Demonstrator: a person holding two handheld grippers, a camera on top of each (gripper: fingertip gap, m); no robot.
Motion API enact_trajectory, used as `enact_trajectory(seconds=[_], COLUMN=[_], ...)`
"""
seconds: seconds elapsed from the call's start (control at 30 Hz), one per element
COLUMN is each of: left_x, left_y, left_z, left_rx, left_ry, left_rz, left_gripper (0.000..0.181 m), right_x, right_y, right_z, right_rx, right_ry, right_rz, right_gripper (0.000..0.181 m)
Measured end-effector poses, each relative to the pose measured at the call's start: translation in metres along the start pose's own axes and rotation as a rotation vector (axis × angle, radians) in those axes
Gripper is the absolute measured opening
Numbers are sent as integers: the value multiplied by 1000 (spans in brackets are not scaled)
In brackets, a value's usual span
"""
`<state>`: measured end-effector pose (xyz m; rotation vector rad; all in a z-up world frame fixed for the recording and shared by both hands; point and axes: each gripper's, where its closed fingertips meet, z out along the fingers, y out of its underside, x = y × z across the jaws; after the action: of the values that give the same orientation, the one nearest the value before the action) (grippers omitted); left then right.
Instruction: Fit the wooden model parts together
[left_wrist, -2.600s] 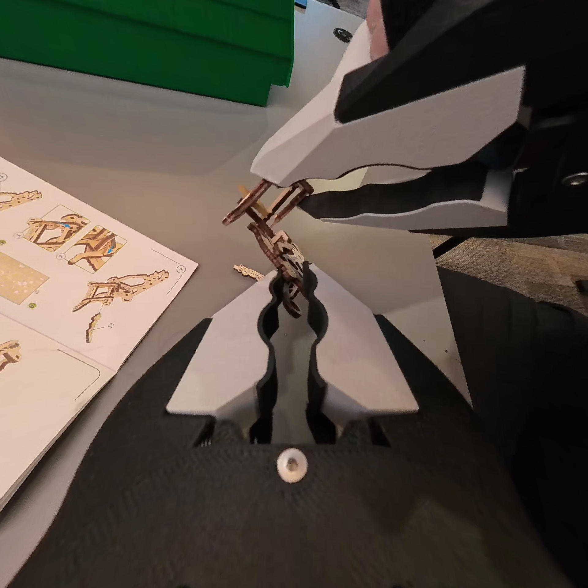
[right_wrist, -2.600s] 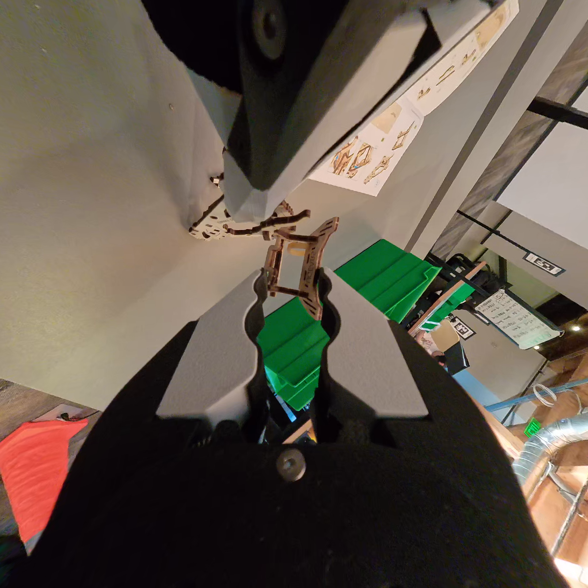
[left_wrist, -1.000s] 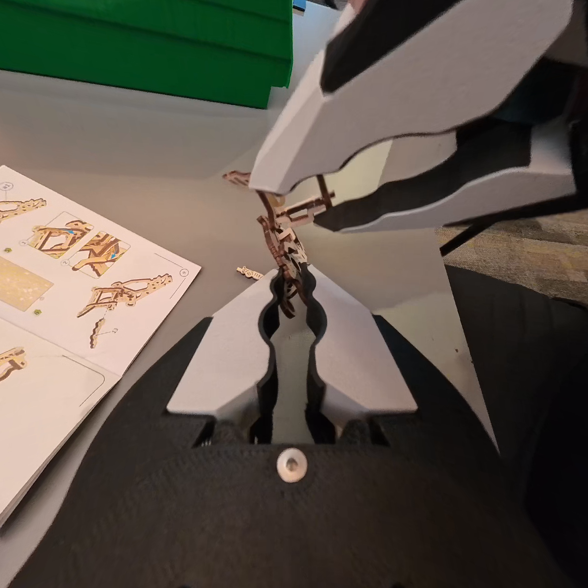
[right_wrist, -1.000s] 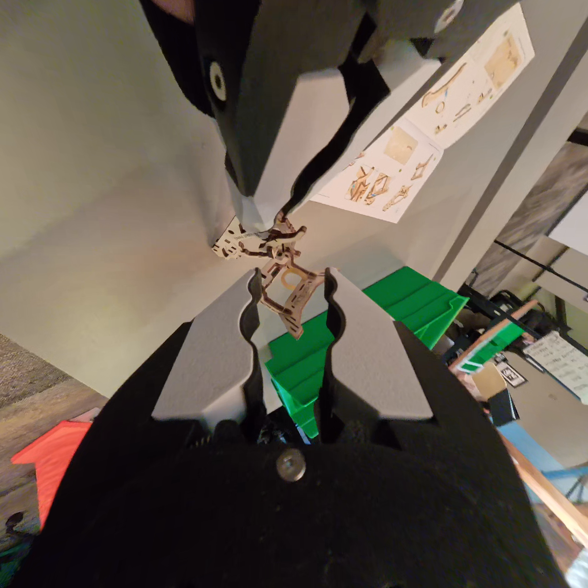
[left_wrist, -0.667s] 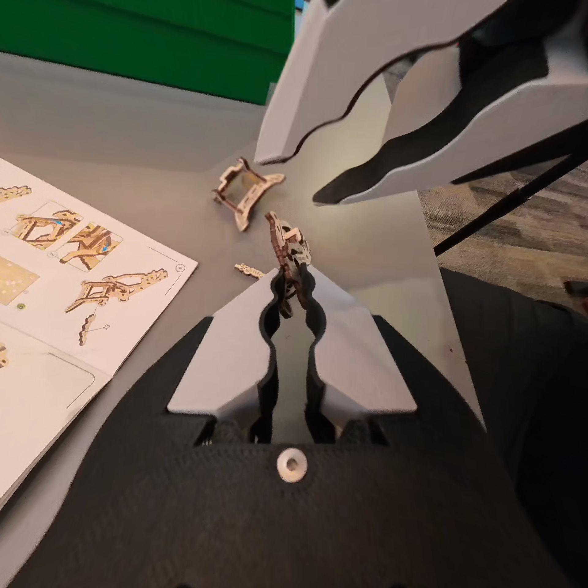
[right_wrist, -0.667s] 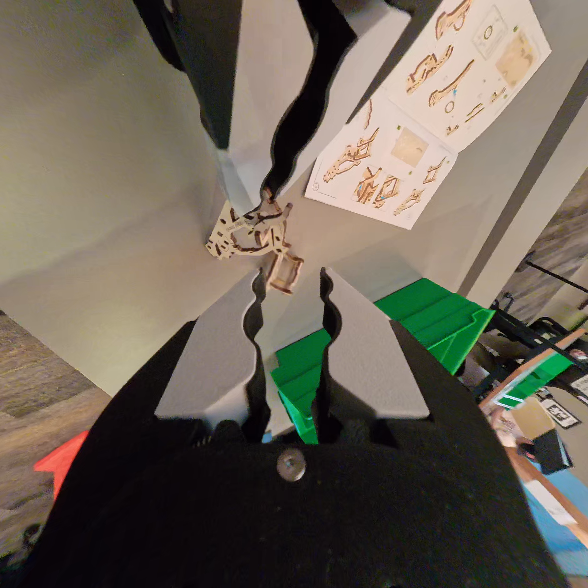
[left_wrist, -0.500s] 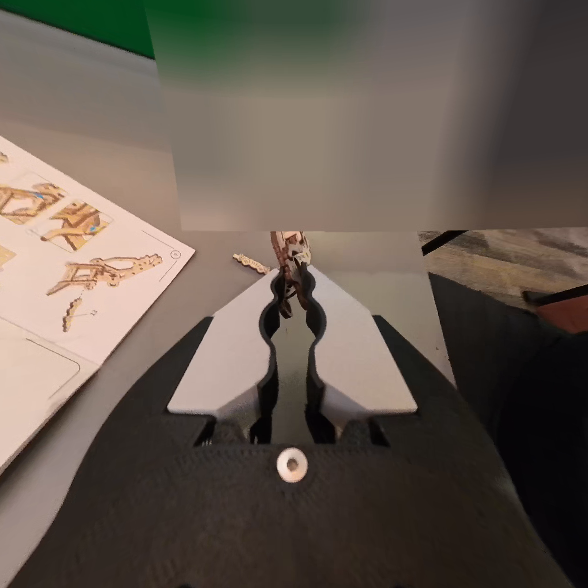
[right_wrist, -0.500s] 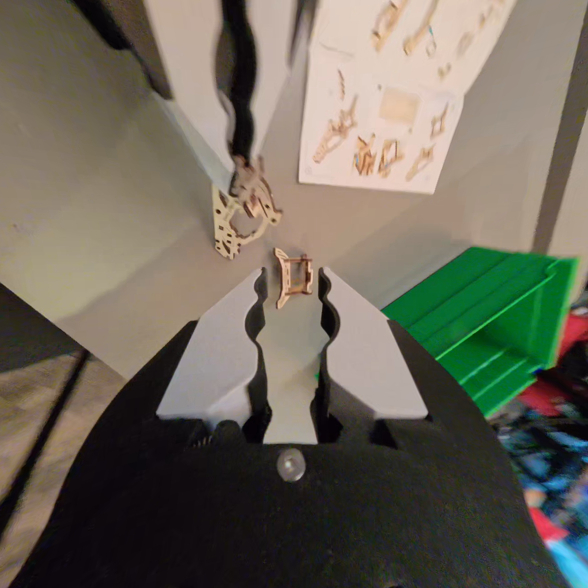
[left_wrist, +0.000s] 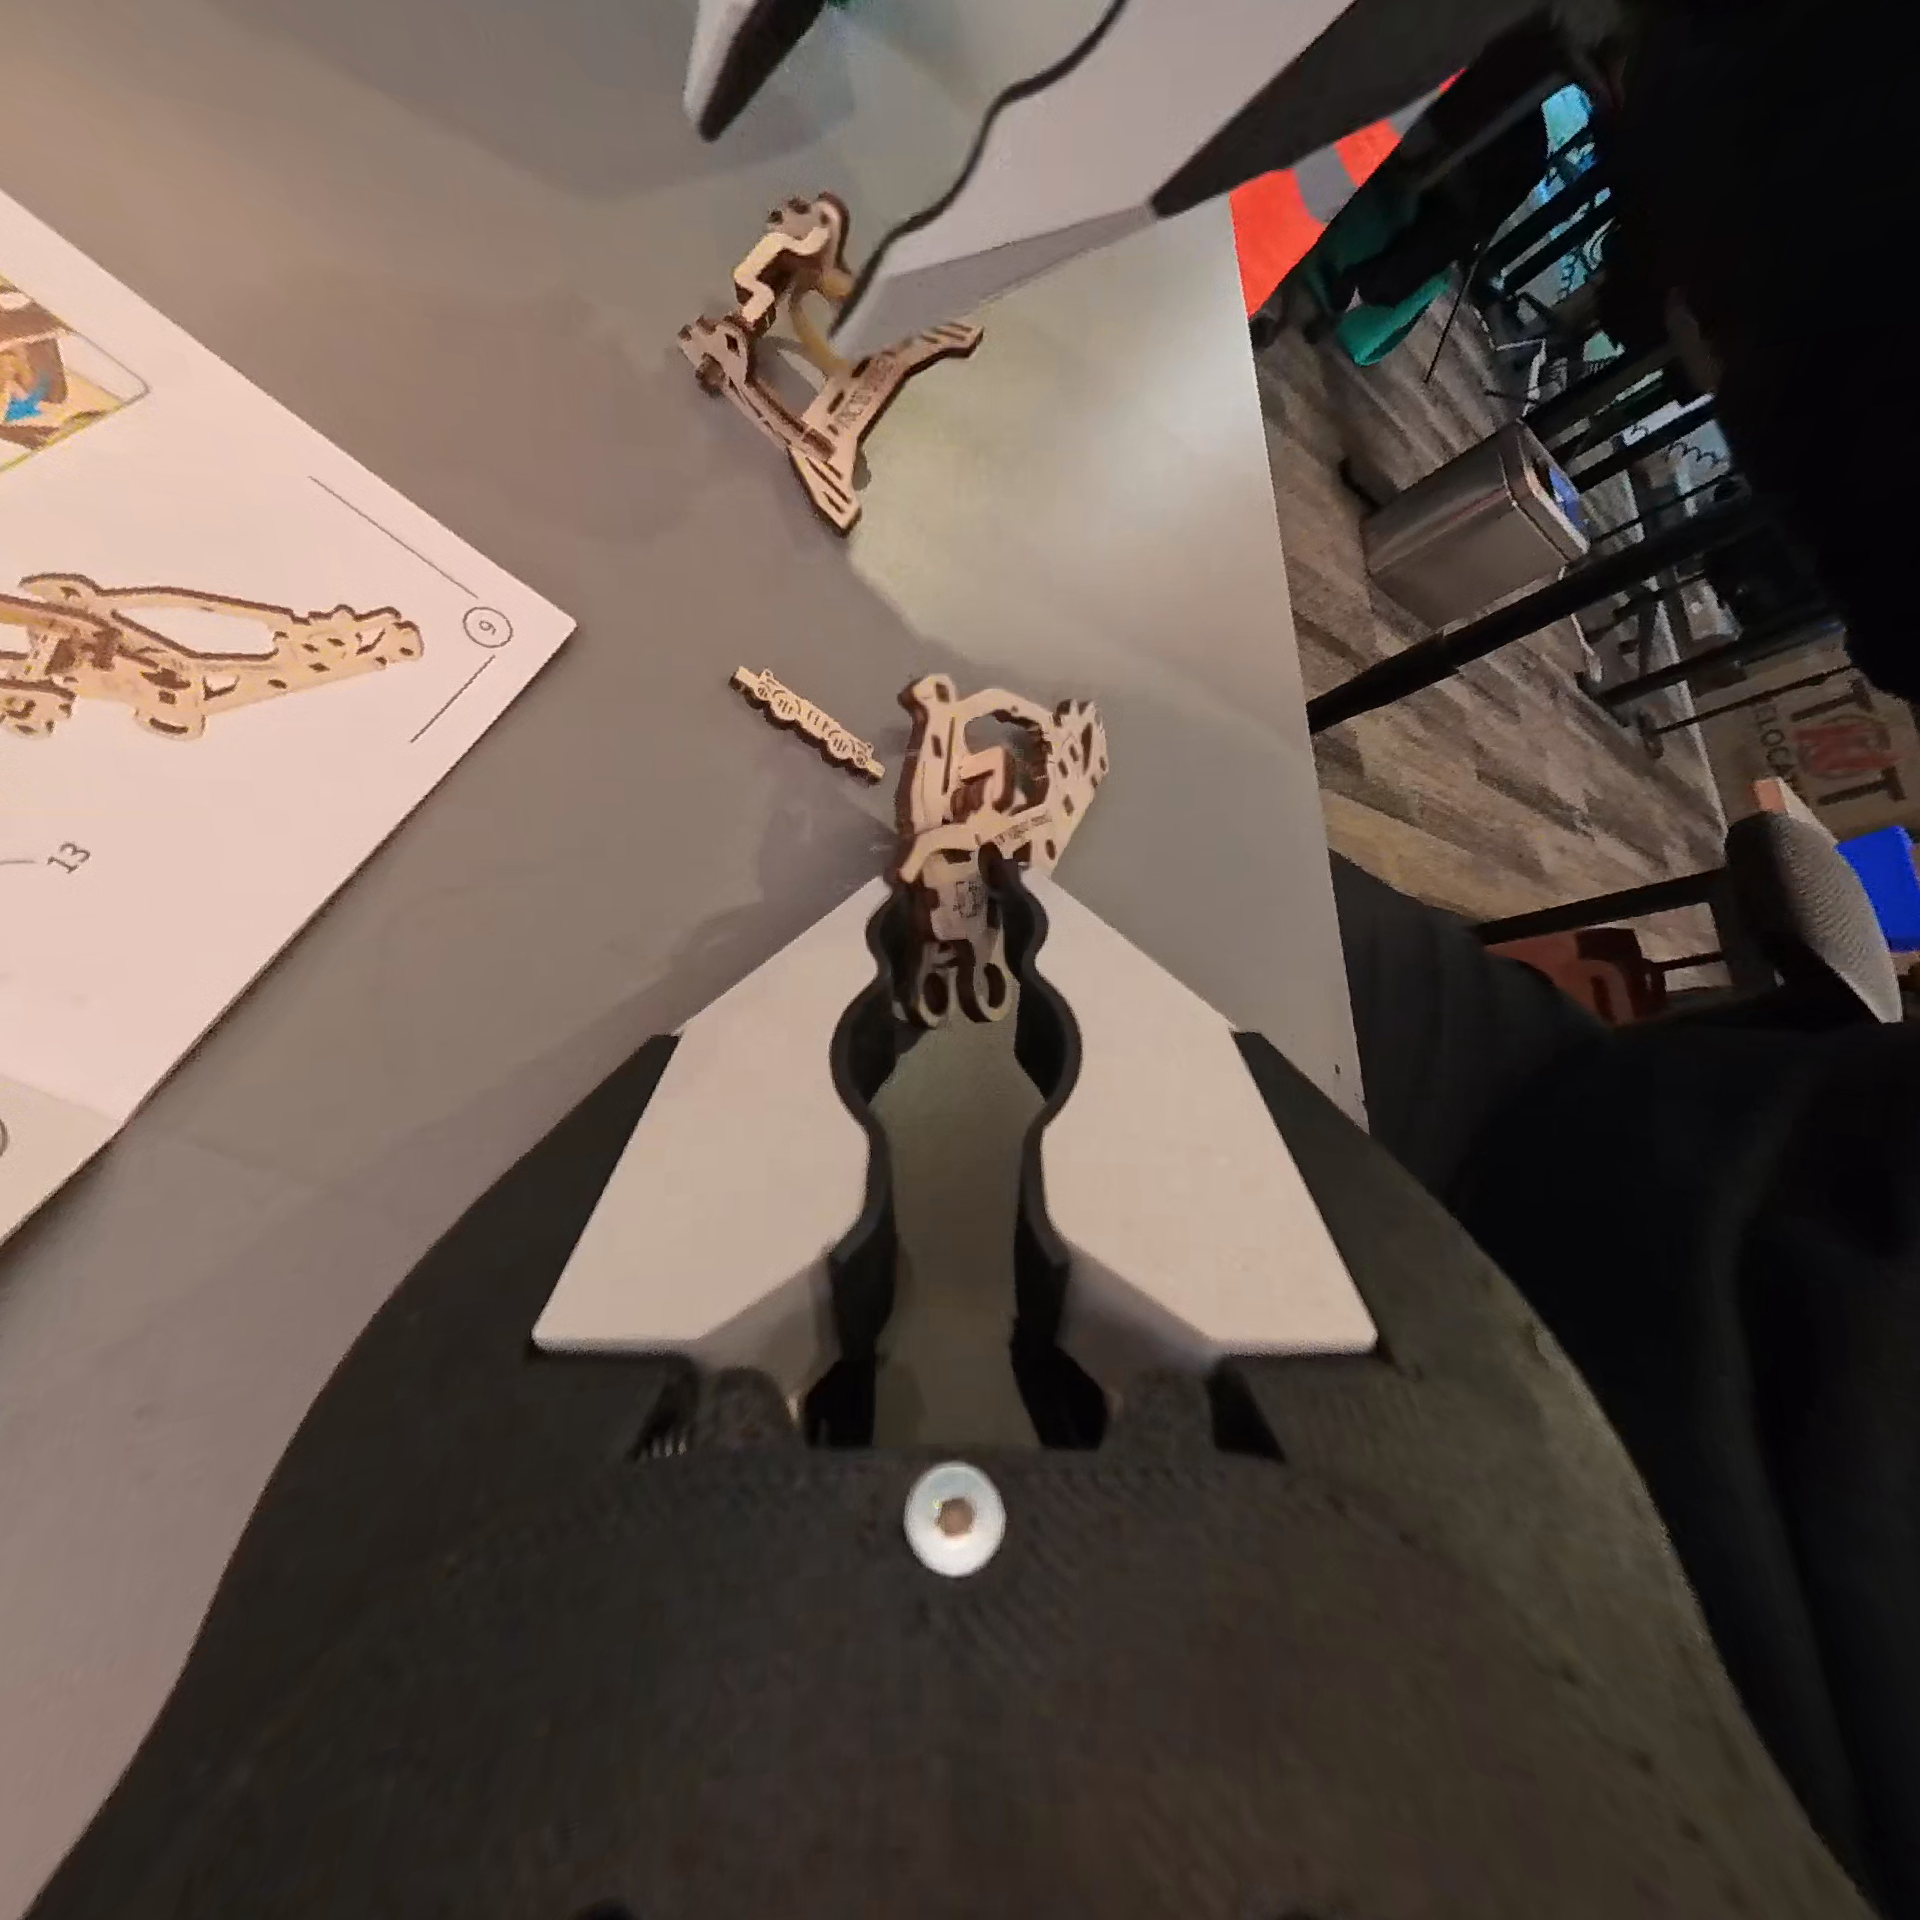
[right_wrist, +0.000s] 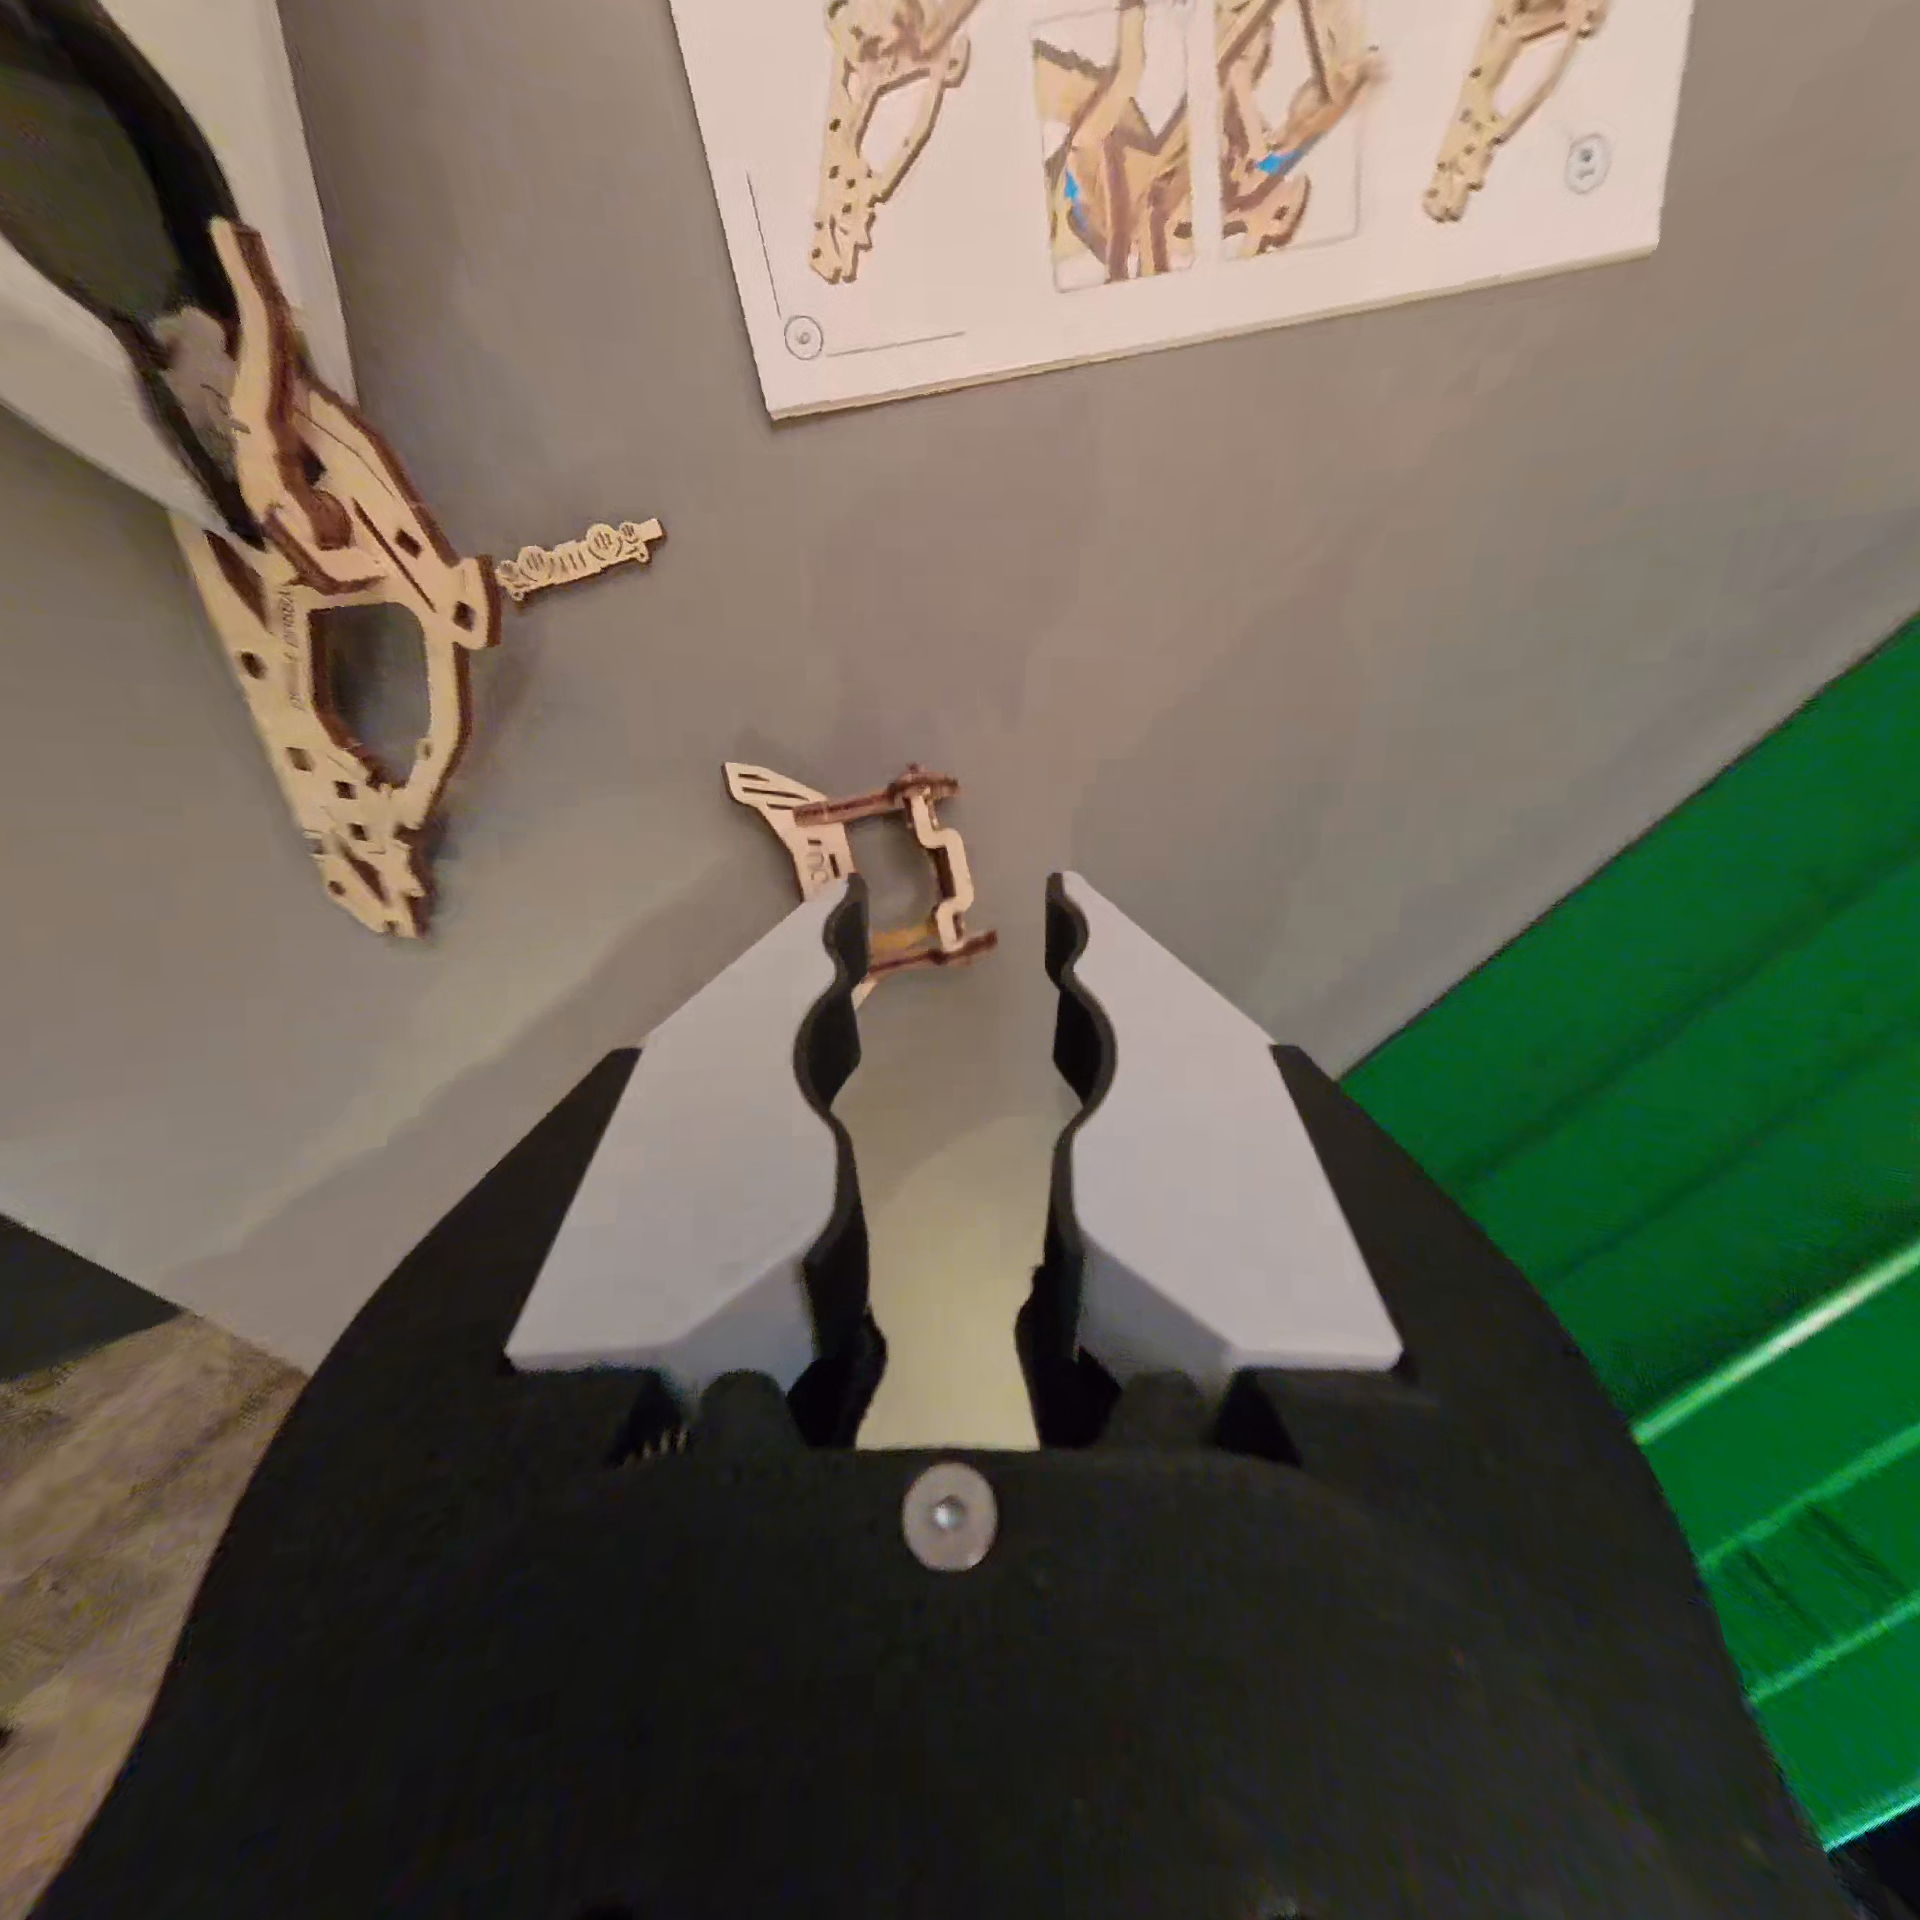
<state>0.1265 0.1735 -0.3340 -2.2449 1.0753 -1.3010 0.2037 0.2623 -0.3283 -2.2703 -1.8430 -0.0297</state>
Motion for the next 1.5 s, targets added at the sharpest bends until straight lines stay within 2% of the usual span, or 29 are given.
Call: enact_trajectory(seconds=[0.03,0.17,0.37,0.47,0.57,0.77,0.83,0.9,1.03,1.13,1.2,1.37,1.5], left_x=[1,3,-1,-5,-4,41,56,61,65,58,57,57,57], left_y=[1,2,1,-2,-10,-60,-76,-87,-98,-98,-100,-102,-104], left_z=[0,-1,-12,-18,-24,-36,-38,-37,-35,-34,-38,-41,-41], left_rx=[-5,-24,-19,-8,23,279,363,418,502,520,551,590,610], left_ry=[0,1,-21,-55,-82,34,51,21,-7,-77,-75,-69,-52], left_rz=[7,24,47,66,92,169,184,183,142,153,147,141,155], left_gripper=[16,29,48,55,58,43,40,40,34,16,7,4,3], right_x=[1,1,-4,-16,-27,-29,-22,-19,-18,-21,-22,-24,-27], right_y=[1,4,-1,-14,-35,-67,-70,-70,-71,-73,-75,-75,-71], right_z=[5,18,7,-7,-29,-75,-85,-91,-95,-100,-105,-116,-122], right_rx=[-26,-63,26,179,401,834,937,977,945,922,929,945,977], right_ry=[5,-2,-34,-130,-267,-397,-308,-187,81,215,272,374,355], right_rz=[-21,-54,11,117,262,491,512,490,403,358,335,304,317], right_gripper=[29,5,4,4,4,3,3,4,4,5,4,6,10])
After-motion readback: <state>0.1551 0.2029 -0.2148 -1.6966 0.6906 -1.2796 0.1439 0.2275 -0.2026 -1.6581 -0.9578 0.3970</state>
